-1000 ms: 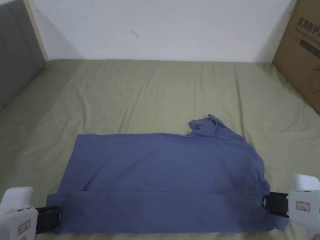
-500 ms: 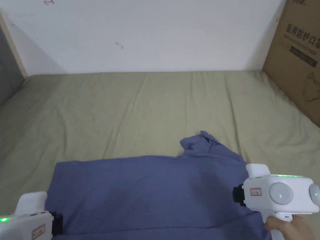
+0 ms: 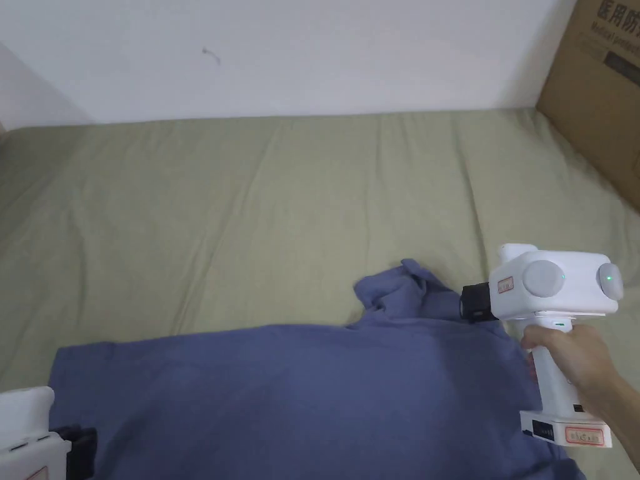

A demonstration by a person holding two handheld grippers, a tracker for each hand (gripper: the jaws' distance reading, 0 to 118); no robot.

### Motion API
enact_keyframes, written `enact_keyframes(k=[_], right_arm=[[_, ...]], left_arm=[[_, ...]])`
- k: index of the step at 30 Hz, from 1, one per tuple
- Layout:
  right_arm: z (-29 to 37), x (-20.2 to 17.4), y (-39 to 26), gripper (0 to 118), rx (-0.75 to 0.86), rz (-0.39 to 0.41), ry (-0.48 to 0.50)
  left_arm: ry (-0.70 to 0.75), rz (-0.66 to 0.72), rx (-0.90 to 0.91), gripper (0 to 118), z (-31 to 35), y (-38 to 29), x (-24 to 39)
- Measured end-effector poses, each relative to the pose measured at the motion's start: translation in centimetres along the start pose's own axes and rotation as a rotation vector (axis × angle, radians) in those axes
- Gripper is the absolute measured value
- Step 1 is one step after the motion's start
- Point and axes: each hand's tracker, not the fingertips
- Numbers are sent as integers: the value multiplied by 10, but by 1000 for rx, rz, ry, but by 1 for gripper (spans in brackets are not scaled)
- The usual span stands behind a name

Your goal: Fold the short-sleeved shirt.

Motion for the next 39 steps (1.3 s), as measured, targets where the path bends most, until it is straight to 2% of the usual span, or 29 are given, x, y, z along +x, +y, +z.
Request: enact_keyframes(k=[2, 4, 5, 6, 7, 8, 9, 12, 13, 17, 22, 23, 24, 25, 26, 27, 30, 33, 35, 36, 37, 38, 39], right_arm=[[-17, 3, -3, 70, -58, 0, -12], [-15, -1, -12, 65, -33, 6, -2], [-10, -4, -12, 57, -18, 27, -6], [-6, -8, -12, 44, -7, 67, 2], [-5, -9, -11, 8, 7, 123, -50], [-4, -8, -12, 1, 14, 174, -98], [-3, -3, -11, 1, -3, 132, -31], [9, 7, -2, 1, -6, -4, 25], [14, 10, -1, 1, 7, -18, 35], [28, 8, 2, 1, 23, 49, 26], [32, 2, 5, 1, 20, 67, 7], [33, 1, 7, 1, 17, 73, 6], [33, 1, 8, 1, 14, 77, 6], [33, 1, 9, 1, 14, 86, 6], [32, 1, 9, 1, 12, 89, 7], [31, 1, 11, 1, 9, 92, 8], [27, 1, 10, 1, 6, 92, 10], [25, 0, 8, 1, 1, 97, 6], [24, 0, 8, 1, 0, 90, 8], [23, 0, 8, 1, -1, 89, 8], [23, 0, 8, 1, -4, 85, 8], [24, 0, 7, 1, -5, 84, 8], [25, -1, 7, 1, -1, 86, 6]], left_arm=[[-6, 4, -8, 0, -6, 0, 2], [-13, 5, -15, 0, -9, -1, 7], [-19, 3, -17, 0, -10, -1, 8], [-24, 0, -22, 0, -10, 0, 11], [-26, -5, -26, 0, -12, 0, 13], [-28, -10, -28, 0, -13, 0, 14], [-30, -14, -31, 0, -13, 0, 15], [-38, -8, -31, 0, -13, 2, 11], [-39, -2, -32, 0, -13, 4, 9], [-16, 19, -28, 0, -15, 15, -5], [7, 43, -22, 0, -22, 48, -28], [28, 48, -10, 4, -26, 56, -33], [30, 54, 0, 18, -31, 64, -39], [40, 57, -14, 59, -38, 74, -44], [43, 60, -26, 90, -46, 83, -50], [40, 70, -34, 108, -55, 91, -56], [72, 121, -26, 105, -76, 109, -69], [-8, 223, -66, 103, -101, 112, -76], [13, 222, -119, 92, -115, 110, -73], [77, 158, -112, 89, -115, 107, -67], [83, 90, -104, 82, -112, 108, -61], [106, 80, -104, 70, -108, 109, -57], [125, 63, -99, 54, -105, 110, -54]])
